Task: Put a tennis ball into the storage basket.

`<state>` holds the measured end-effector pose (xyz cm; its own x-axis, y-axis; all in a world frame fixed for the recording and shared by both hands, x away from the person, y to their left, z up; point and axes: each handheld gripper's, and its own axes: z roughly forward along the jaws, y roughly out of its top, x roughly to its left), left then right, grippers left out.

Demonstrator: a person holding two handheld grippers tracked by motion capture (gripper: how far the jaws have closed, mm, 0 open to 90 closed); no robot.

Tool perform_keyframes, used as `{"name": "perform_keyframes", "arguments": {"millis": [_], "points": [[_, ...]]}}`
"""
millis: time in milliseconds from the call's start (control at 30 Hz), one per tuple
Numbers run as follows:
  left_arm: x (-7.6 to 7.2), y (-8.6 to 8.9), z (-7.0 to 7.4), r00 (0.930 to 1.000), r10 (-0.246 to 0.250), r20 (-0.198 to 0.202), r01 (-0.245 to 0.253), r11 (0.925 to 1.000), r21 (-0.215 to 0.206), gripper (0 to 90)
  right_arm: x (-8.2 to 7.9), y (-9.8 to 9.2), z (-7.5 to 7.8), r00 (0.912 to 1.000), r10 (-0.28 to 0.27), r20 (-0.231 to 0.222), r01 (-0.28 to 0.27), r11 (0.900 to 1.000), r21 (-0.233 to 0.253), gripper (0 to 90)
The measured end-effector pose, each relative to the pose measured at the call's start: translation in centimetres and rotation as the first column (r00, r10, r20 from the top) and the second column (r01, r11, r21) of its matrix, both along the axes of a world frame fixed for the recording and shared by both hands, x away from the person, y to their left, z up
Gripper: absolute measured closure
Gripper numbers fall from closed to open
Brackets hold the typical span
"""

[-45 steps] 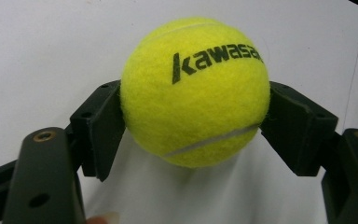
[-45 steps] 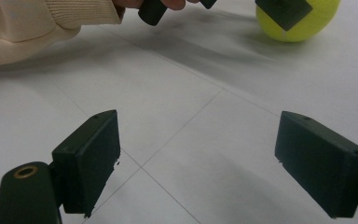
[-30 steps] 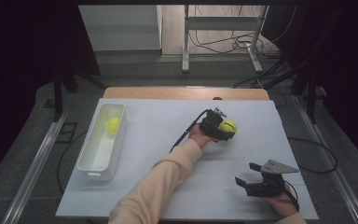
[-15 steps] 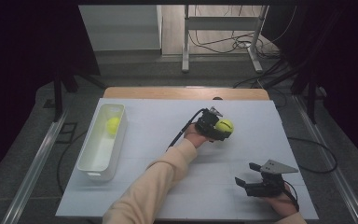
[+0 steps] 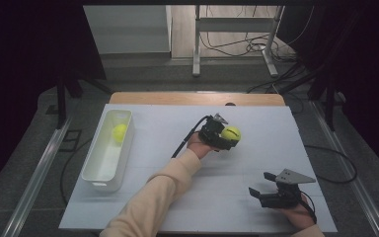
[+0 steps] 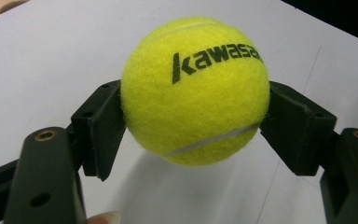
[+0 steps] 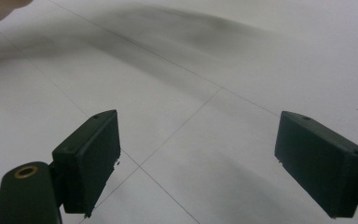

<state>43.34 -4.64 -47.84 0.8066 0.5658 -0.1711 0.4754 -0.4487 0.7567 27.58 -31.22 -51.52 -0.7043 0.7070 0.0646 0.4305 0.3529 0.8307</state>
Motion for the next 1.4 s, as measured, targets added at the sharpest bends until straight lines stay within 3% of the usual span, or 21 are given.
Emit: {"name": "perform_keyframes", "arguments": {"millis": [1067,1400], "points": [[-1.9,4.0,0.4,0.9988,0.048,0.004,-0.048,0.9985,-0.028,26.5,0.0,0.0,0.0,1.0,-0.005,0.003,0.005,1.0,-0.005,14.7],[-2.6,5.3,0.7,0.998,0.062,0.009,-0.062,0.9965,-0.057,26.4,0.0,0.0,0.0,1.0,-0.007,0.004,0.007,1.0,-0.01,14.7]]}}
